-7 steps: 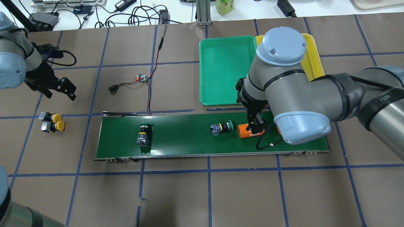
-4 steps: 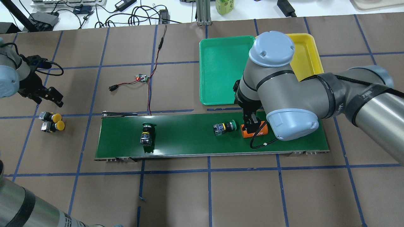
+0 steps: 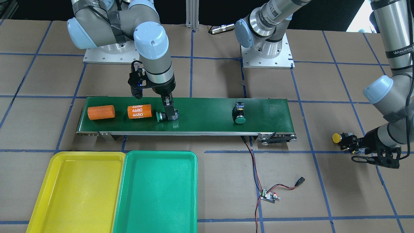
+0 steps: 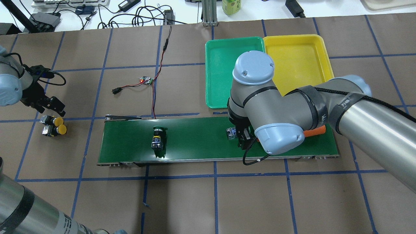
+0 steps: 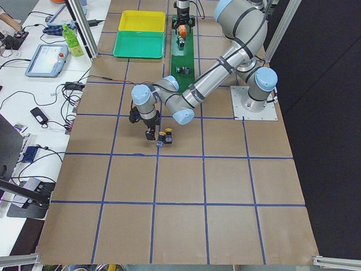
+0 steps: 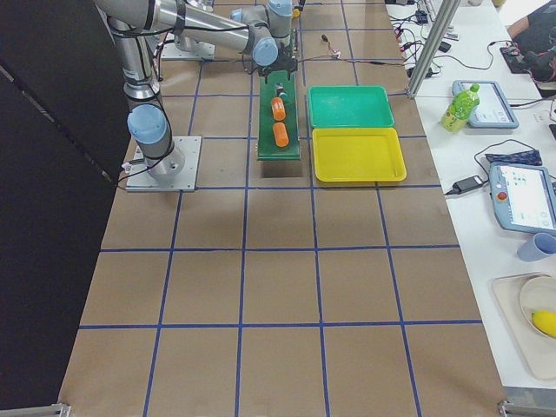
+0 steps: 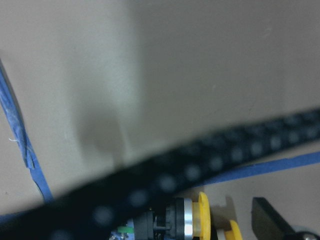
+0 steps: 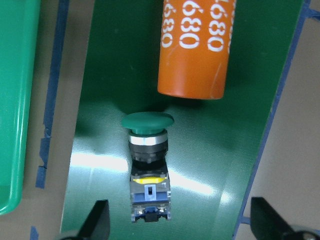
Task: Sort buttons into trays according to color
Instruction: 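Put green button in green tray with right gripper while left places yellow button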
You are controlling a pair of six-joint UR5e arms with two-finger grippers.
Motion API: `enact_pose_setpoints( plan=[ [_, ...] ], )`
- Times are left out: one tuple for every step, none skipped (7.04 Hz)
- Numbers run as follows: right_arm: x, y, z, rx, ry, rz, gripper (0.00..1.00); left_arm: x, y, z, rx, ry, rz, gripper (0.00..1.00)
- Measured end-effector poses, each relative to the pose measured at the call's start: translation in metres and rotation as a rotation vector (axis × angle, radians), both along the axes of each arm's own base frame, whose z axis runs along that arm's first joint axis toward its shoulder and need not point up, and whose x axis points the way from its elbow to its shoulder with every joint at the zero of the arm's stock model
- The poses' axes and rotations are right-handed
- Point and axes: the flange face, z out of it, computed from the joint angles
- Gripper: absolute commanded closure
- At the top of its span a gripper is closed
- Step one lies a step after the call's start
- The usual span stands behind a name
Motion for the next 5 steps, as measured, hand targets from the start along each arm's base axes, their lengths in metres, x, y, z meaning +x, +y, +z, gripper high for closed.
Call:
enact_pose_setpoints(
  plan=[
    [-0.004, -0.001, -0.006, 0.006, 0.008, -0.002, 0.0, 0.003, 0.001, -0.003, 0.005, 0.006, -0.018, 0.0],
    [-0.011, -0.005, -0.012, 0.01, 0.019, -0.007, 0.04, 0.005, 0.002, -0.006, 0.008, 0.011, -0.031, 0.0],
    [-0.018, -0.011, -0.02, 0.021, 0.028, -0.013, 0.4, 0.01, 0.004, -0.01, 0.014, 0.018, -0.038, 0.0],
    [-0.023, -0.012, -0.026, 0.033, 0.033, -0.018, 0.4, 0.017, 0.005, -0.012, 0.016, 0.021, -0.043, 0.0],
    [-0.027, -0.01, -0.031, 0.044, 0.036, -0.016, 0.41, 0.021, 0.006, -0.011, 0.014, 0.021, -0.041, 0.0]
  ],
)
